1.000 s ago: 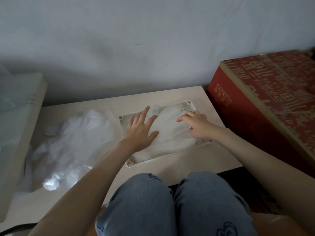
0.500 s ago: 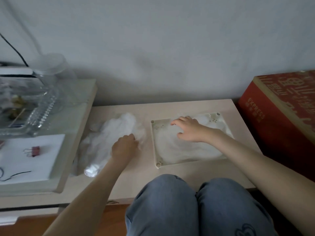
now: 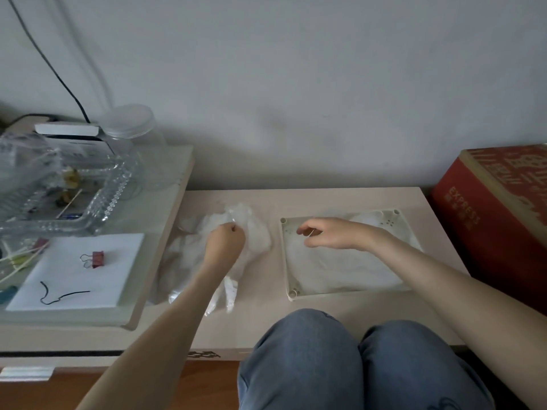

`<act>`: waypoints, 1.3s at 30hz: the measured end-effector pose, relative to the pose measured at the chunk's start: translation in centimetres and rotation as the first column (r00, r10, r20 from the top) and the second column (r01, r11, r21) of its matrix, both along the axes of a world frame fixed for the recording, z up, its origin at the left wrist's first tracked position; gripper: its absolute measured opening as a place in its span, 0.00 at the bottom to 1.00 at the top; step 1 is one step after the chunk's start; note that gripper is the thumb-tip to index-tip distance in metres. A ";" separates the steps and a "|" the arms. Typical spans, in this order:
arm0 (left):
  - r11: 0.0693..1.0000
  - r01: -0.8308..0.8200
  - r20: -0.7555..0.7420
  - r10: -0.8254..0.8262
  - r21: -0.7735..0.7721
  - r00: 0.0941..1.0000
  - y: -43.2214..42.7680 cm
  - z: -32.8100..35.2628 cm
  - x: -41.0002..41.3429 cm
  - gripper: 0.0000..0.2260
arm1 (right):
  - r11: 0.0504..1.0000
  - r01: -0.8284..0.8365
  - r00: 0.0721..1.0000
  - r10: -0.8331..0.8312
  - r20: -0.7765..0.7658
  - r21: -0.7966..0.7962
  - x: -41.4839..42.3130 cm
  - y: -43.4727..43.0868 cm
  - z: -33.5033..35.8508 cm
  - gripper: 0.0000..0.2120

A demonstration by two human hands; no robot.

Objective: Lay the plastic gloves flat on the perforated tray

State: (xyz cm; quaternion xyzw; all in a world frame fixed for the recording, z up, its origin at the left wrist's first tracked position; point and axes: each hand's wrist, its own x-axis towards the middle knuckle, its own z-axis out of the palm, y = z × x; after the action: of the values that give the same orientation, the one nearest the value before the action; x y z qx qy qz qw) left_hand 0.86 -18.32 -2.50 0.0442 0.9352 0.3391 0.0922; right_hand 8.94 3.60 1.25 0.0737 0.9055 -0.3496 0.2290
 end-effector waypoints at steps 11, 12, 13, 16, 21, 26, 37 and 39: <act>0.990 -0.013 0.059 0.004 0.139 0.998 -0.5 0.1 -0.4 0.10 | 0.924 -0.002 0.996 -0.034 -0.088 -0.382 -1.6 -3.4 1.5 0.21; 0.991 -0.014 0.051 0.007 0.132 0.999 -0.5 0.4 -0.2 0.10 | 0.905 -0.034 0.992 -0.020 -0.122 -0.425 -1.8 -4.1 1.8 0.24; 0.992 -0.018 0.043 0.012 0.123 0.999 -0.5 0.7 -0.1 0.10 | 0.885 -0.072 0.988 0.001 -0.154 -0.461 -2.0 -4.7 2.2 0.26; 0.984 -0.069 0.037 0.064 0.165 0.997 -1.0 1.3 -0.1 0.11 | 0.887 -0.123 0.979 0.037 -0.198 -0.445 -3.0 -6.9 2.6 0.22; 0.724 -0.293 0.277 0.146 0.624 0.950 -1.7 2.7 -0.2 0.06 | 0.867 0.206 0.951 -0.286 -0.114 -0.454 -4.5 -8.0 0.7 0.17; 0.301 -0.344 0.409 -0.189 0.889 0.893 -1.2 6.0 -1.3 0.11 | 0.519 0.352 0.896 -0.427 0.120 -0.779 -4.7 -8.0 1.1 0.22; 0.041 -0.339 0.293 -0.608 0.940 0.738 4.2 8.2 0.8 0.17 | 0.040 0.193 0.931 -0.321 0.171 -0.980 -2.5 -1.0 2.5 0.23; -0.015 -0.413 0.306 -0.646 0.911 0.699 4.9 7.8 0.7 0.18 | 0.088 0.205 0.918 -0.362 0.160 -0.975 -1.9 0.6 2.8 0.17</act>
State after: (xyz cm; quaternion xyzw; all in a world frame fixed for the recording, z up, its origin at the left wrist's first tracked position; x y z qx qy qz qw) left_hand 1.59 -13.39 5.26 0.0562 0.2764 0.8684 0.4079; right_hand 7.05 4.17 4.02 0.0594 0.4392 -0.8916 0.0934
